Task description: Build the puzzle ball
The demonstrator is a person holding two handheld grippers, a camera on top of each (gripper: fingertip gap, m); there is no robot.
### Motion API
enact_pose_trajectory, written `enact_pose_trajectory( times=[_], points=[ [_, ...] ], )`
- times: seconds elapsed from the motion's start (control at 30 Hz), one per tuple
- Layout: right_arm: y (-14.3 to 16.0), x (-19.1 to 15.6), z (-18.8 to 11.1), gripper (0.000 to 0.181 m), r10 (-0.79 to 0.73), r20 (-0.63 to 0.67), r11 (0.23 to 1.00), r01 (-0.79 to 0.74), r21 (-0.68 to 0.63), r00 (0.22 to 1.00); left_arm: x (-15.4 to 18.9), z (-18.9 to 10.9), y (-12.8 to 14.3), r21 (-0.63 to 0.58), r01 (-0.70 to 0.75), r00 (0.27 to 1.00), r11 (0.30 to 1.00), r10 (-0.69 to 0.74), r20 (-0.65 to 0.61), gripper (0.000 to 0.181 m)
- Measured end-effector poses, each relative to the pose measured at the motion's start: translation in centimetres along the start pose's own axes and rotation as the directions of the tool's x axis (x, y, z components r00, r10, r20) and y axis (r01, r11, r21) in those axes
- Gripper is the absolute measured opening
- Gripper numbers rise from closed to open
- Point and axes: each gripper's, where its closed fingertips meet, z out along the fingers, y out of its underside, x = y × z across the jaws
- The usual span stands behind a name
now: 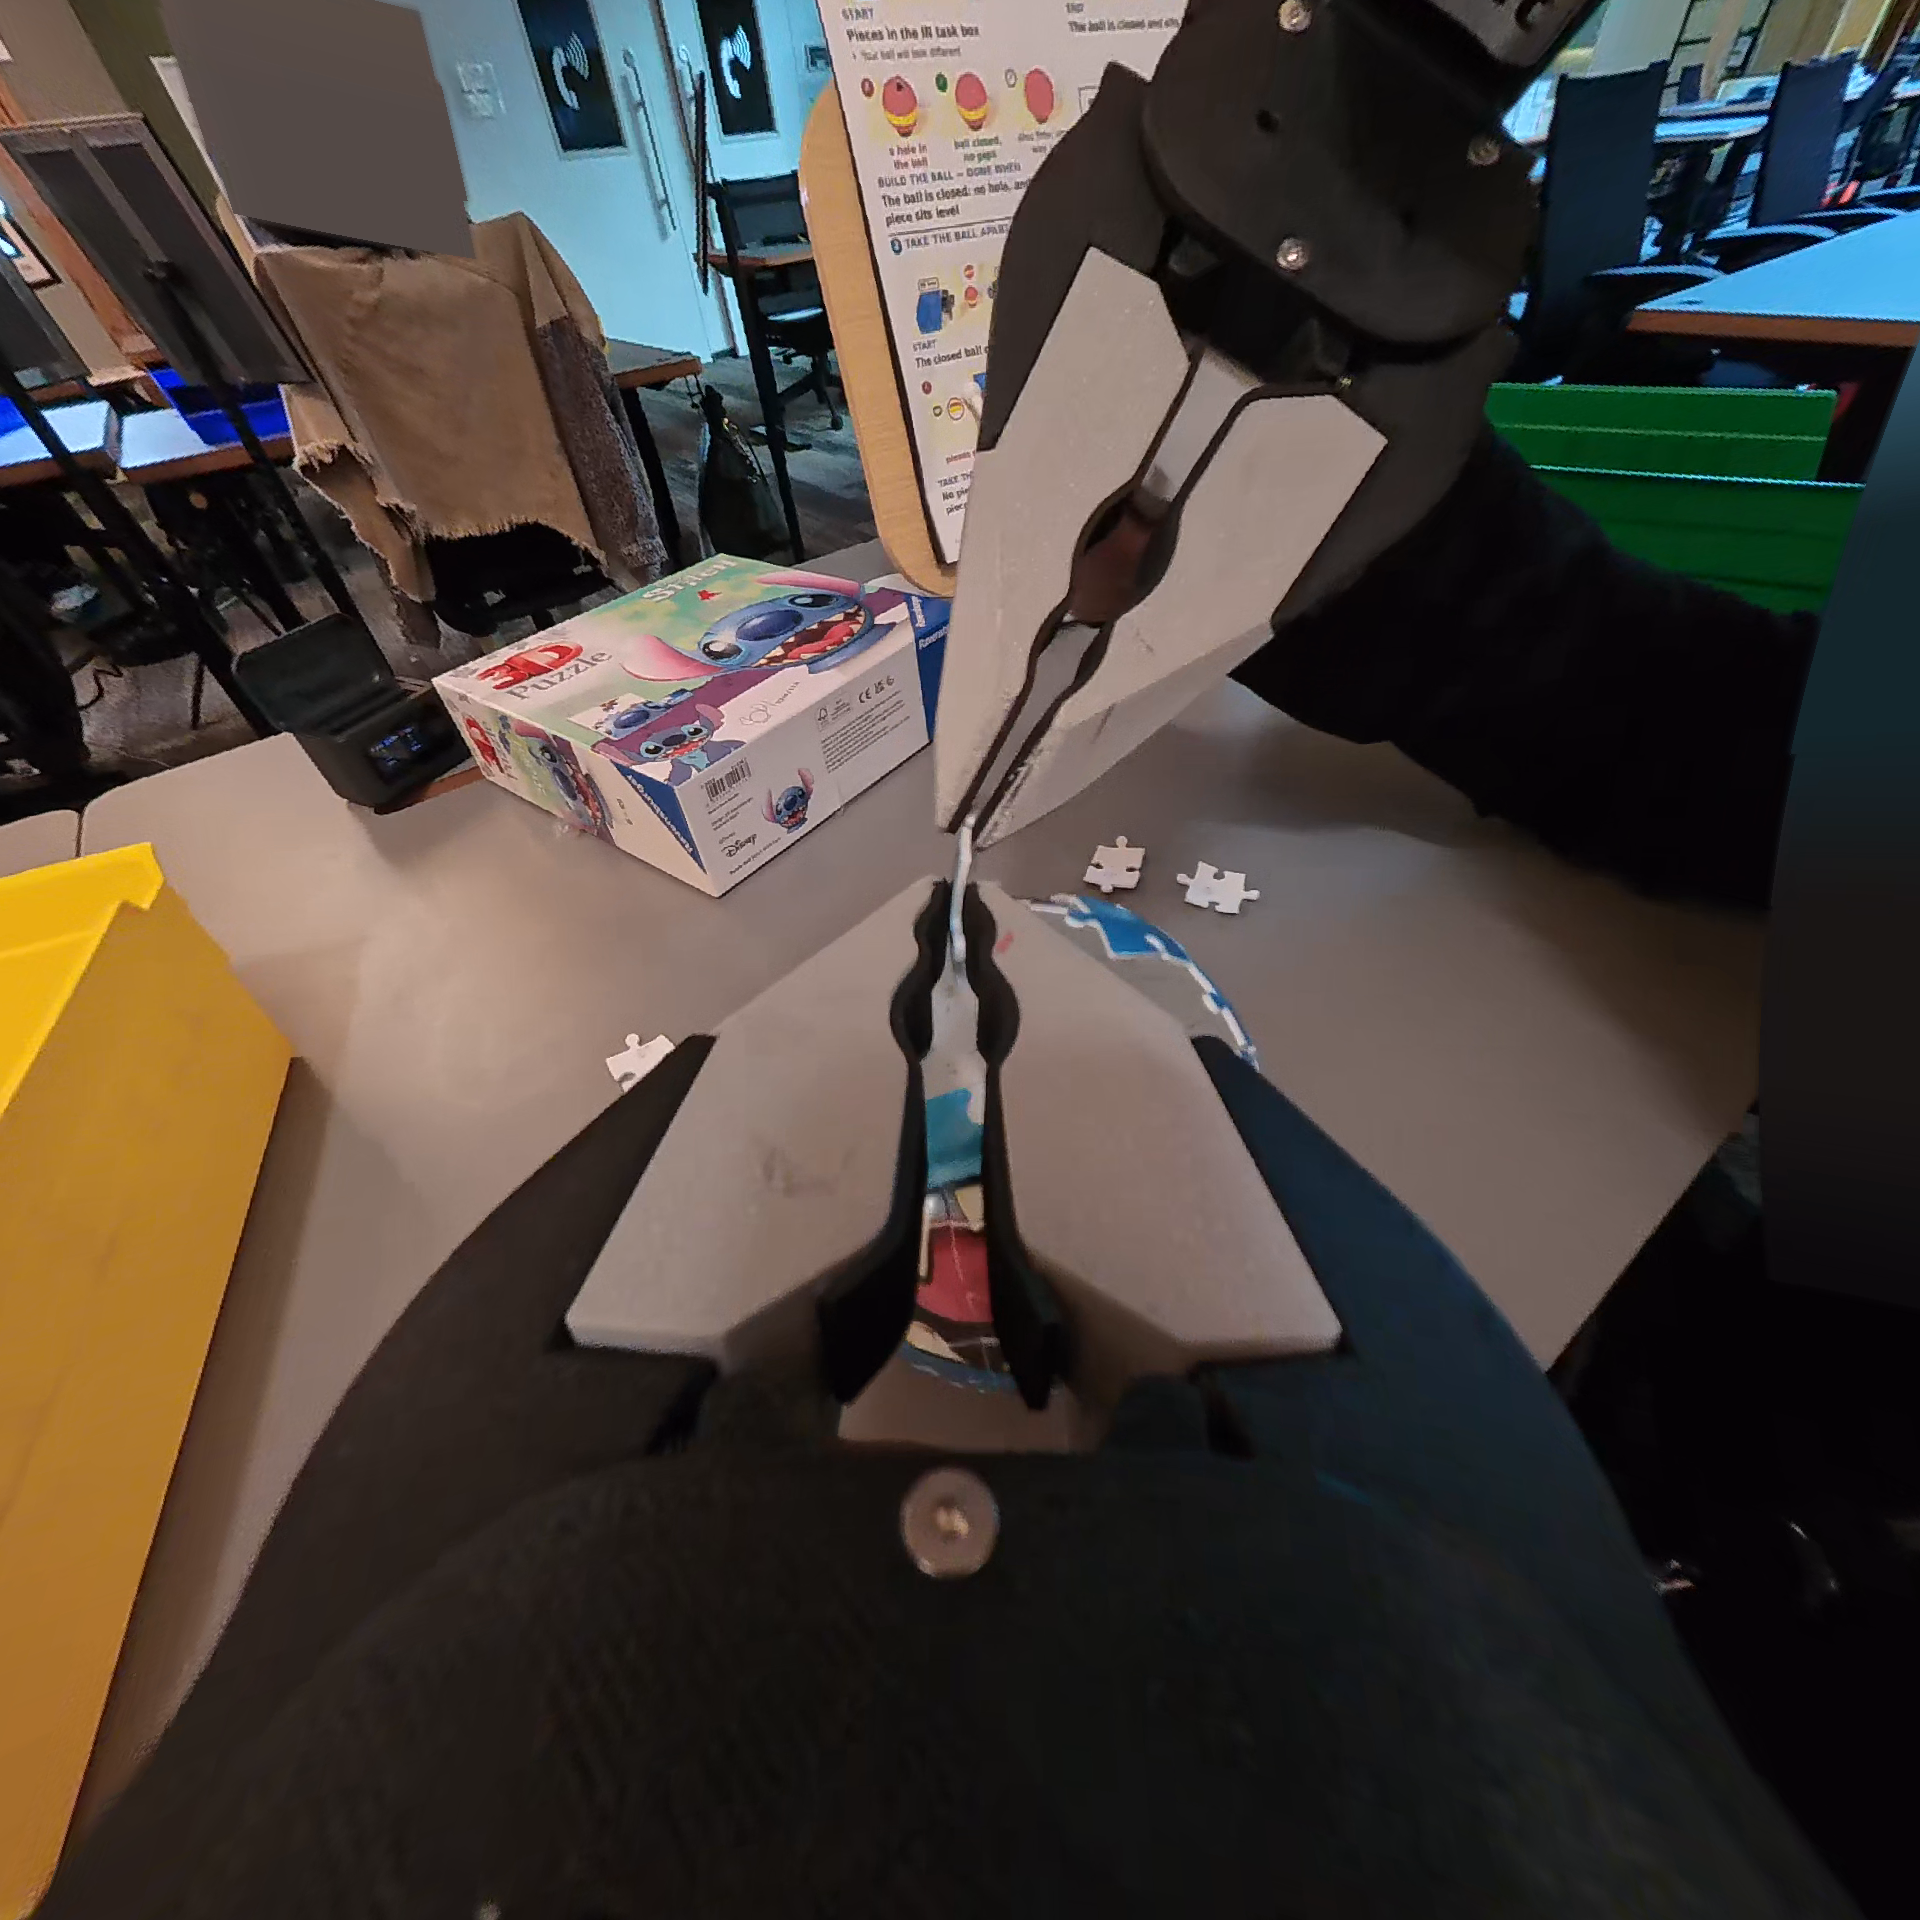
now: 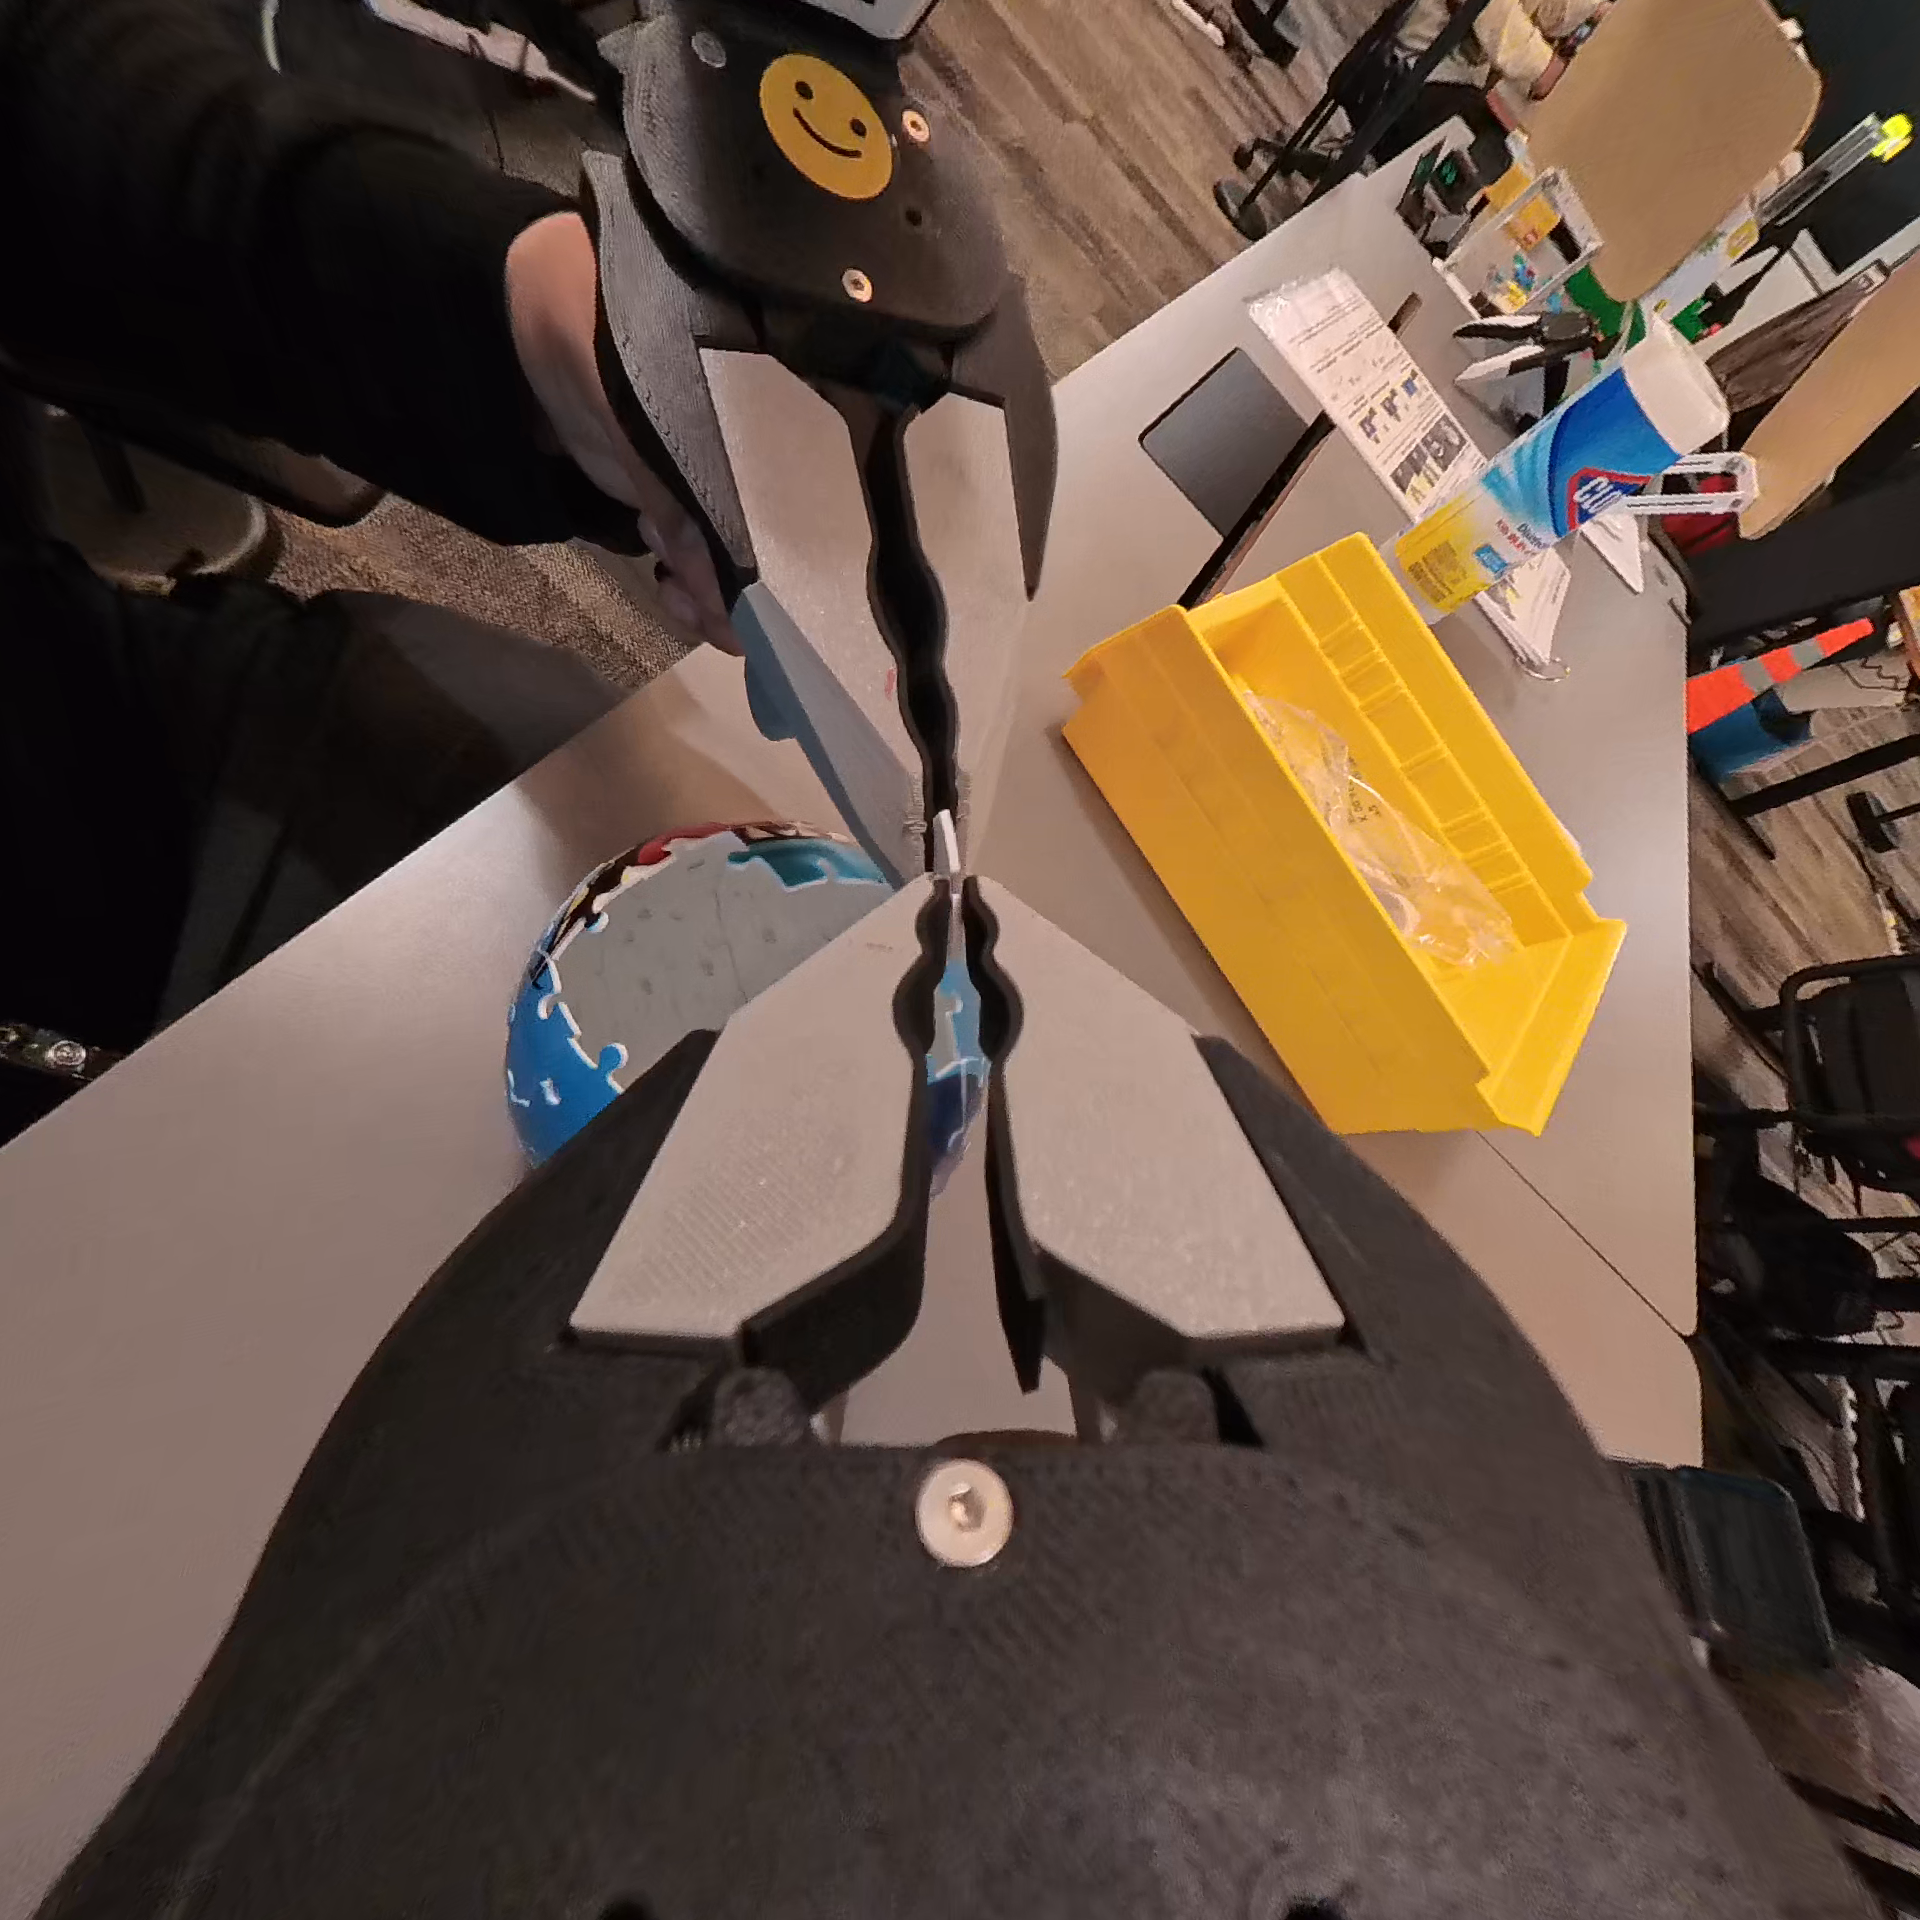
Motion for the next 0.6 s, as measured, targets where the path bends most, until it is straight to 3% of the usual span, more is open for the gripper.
enact_pose_trajectory(
  times=[0.33,0.6],
  points=[
    [-0.33,-0.04,0.04,0.0,0.015,-0.003,1.0,-0.015,0.02,1.0,-0.03,-0.29,-0.21,0.04,-0.047,0.998,0.998,0.045,0.046,0.0],
    [-0.3,-0.24,0.57,0.0,0.041,0.014,0.999,-0.041,0.018,0.999,0.07,-0.12,0.6,0.028,0.012,1.0,1.0,-0.012,0.002,0.0]
  ],
)
